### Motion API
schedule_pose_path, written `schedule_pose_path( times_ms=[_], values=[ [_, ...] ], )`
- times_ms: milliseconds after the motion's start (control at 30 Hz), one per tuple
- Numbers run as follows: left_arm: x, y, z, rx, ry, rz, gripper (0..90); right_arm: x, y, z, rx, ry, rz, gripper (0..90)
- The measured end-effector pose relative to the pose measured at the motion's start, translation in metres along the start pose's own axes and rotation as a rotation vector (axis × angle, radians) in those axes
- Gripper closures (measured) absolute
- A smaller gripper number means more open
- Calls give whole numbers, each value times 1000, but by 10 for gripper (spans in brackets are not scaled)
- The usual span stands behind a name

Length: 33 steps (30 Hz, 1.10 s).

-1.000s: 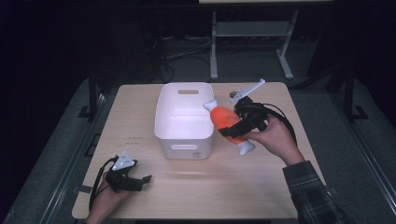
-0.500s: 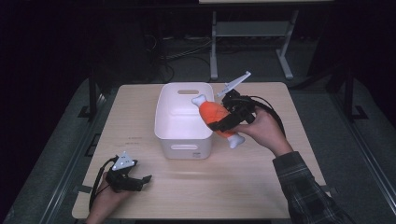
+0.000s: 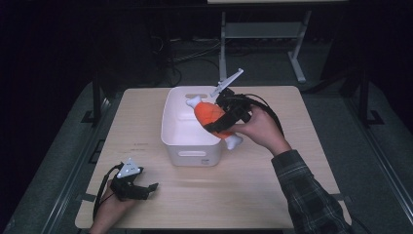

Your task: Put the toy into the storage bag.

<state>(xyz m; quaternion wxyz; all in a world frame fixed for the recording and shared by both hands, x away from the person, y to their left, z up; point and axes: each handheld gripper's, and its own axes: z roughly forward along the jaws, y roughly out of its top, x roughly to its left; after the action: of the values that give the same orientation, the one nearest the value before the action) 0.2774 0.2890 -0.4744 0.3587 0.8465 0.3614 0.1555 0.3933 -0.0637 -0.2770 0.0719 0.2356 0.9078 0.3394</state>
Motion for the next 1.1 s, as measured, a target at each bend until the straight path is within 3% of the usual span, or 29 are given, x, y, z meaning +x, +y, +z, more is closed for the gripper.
schedule_pose_path(
  times_ms=[500, 1100],
  values=[
    [0, 0, 0, 5, 0, 4, 130, 3, 26, 19, 23, 12, -67, 205],
    [1, 0, 0, 6, 1, 8, 130, 1, 46, 52, 76, 31, -95, 199]
  ],
)
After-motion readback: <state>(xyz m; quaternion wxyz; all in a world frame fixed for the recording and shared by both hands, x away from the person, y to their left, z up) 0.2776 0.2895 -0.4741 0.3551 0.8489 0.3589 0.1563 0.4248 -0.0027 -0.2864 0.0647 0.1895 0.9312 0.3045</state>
